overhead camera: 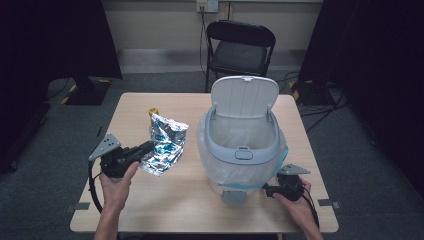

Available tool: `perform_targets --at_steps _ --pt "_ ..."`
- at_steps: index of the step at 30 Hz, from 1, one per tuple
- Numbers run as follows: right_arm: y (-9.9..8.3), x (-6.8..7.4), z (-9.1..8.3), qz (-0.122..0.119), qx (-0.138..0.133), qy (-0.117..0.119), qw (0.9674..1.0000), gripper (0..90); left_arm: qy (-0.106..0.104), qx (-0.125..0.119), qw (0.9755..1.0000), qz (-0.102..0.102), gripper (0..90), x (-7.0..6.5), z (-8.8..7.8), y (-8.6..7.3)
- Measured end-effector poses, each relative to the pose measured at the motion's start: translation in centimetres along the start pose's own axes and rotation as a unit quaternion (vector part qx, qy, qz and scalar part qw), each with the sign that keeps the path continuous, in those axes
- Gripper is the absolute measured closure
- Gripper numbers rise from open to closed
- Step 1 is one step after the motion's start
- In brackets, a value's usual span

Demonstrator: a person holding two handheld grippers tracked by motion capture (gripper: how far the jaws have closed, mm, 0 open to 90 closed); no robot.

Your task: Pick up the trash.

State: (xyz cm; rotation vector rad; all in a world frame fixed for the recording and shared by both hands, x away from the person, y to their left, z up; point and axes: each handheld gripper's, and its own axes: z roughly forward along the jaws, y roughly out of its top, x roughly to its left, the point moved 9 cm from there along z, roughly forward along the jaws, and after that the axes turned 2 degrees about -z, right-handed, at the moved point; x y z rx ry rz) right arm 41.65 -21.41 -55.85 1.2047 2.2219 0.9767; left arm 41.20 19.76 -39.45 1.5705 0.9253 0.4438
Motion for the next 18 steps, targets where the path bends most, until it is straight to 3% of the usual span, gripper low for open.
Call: perform_targets --at_steps 18 --pt "0.0 0.0 0.0 0.000 0.000 0.000 1.0000 23.7 0.008 -0.046 0.9989 0.005 88.9 0.2 -1.7 3.1"
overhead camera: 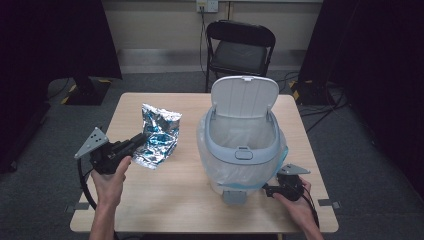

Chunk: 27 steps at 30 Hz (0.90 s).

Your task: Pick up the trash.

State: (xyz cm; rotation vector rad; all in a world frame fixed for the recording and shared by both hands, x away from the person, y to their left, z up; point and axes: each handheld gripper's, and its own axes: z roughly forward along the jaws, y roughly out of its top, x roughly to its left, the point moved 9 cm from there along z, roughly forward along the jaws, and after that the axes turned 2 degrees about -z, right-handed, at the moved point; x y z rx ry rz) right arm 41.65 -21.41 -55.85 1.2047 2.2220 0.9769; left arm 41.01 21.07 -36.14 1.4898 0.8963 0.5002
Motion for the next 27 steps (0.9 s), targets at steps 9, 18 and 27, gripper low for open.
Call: perform_targets --at_steps 9,18,27 --pt "0.0 0.0 0.0 0.000 0.000 0.000 1.0000 23.7 -0.004 -0.025 0.9997 0.003 89.0 -0.3 -0.7 1.6" --pt "0.0 0.0 0.0 0.000 0.000 0.000 1.0000 23.7 -0.008 -0.044 0.9989 0.014 89.0 -0.9 -1.1 3.6" --pt "0.0 0.0 0.0 0.000 0.000 0.000 1.0000 23.7 -0.021 -0.062 0.9974 0.029 89.0 -2.2 -1.1 5.9"
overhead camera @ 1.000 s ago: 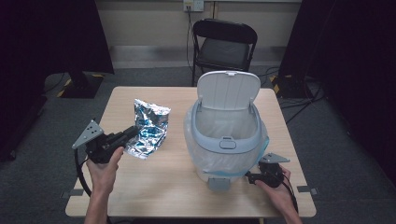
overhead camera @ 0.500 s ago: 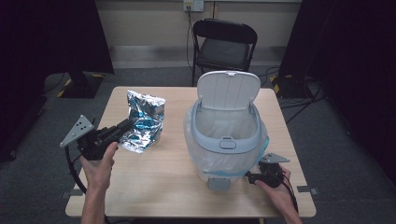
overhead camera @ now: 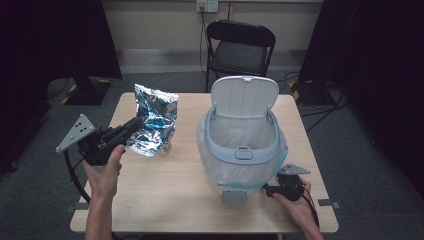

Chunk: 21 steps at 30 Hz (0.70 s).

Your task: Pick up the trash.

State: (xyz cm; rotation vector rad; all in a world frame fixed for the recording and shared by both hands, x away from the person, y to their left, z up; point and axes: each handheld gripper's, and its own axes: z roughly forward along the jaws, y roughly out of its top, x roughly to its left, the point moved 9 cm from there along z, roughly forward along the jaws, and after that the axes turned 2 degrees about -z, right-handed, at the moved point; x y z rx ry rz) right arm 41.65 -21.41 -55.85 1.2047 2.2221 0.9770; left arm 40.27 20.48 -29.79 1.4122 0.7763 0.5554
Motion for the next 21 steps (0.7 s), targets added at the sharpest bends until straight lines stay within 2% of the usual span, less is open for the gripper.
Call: perform_targets --at_steps 4,5,13,15,17,20,21 --pt "0.0 0.0 0.0 0.000 0.000 0.000 1.0000 23.7 -0.005 -0.012 0.9999 0.000 89.0 -0.6 0.1 1.1" --pt "0.0 0.0 0.0 0.000 0.000 0.000 1.0000 23.7 -0.007 -0.011 0.9999 0.006 89.0 -0.7 0.2 1.3" --pt "0.0 0.0 0.0 0.000 0.000 0.000 1.0000 23.7 -0.028 -0.025 0.9992 0.014 89.0 -2.2 1.0 2.9" --pt "0.0 0.0 0.0 0.000 0.000 0.000 1.0000 23.7 -0.034 -0.030 0.9989 0.010 89.0 -2.6 1.3 3.3" --pt "0.0 0.0 0.0 0.000 0.000 0.000 1.0000 23.7 -0.039 -0.030 0.9986 0.017 89.0 -2.9 1.5 3.6" --pt "0.0 0.0 0.0 0.000 0.000 0.000 1.0000 23.7 -0.049 -0.033 0.9982 0.014 89.0 -3.5 1.9 3.9" --pt "0.0 0.0 0.0 0.000 0.000 0.000 1.0000 23.7 -0.060 -0.037 0.9975 0.008 89.0 -3.9 2.1 4.1"
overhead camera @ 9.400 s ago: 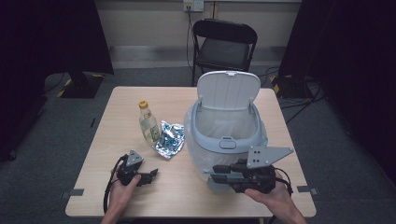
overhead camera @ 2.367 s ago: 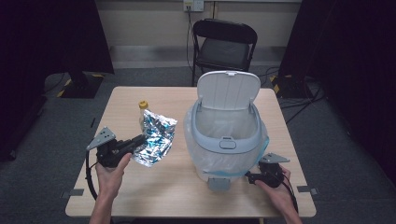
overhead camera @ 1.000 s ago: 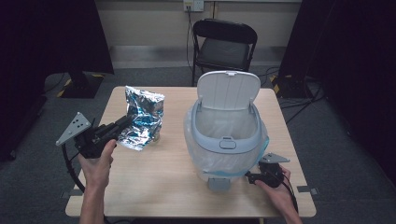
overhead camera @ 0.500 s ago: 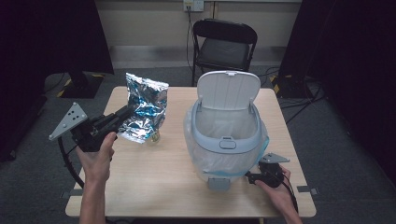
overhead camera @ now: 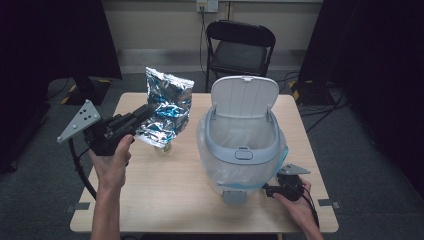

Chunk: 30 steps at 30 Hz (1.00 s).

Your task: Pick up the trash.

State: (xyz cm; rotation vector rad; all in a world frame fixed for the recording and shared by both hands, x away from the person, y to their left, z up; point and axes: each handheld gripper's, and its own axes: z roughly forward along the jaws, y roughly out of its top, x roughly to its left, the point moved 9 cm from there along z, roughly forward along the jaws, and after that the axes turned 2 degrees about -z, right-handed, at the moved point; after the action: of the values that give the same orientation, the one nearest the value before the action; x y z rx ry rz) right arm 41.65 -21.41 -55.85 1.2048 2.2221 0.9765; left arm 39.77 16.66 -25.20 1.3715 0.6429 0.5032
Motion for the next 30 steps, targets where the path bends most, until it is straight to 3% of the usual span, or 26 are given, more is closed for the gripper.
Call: perform_targets --at_steps 14,22,30 --pt "0.0 0.0 0.0 0.000 0.000 0.000 1.0000 23.7 -0.041 -0.010 0.9991 0.009 89.0 -3.2 3.6 1.6" --pt "0.0 0.0 0.0 0.000 0.000 0.000 1.0000 23.7 -0.065 0.003 0.9977 0.016 89.0 -4.7 6.2 1.9" --pt "0.0 0.0 0.0 0.000 0.000 0.000 1.0000 23.7 -0.097 0.016 0.9951 0.009 89.0 -5.8 9.3 1.5"
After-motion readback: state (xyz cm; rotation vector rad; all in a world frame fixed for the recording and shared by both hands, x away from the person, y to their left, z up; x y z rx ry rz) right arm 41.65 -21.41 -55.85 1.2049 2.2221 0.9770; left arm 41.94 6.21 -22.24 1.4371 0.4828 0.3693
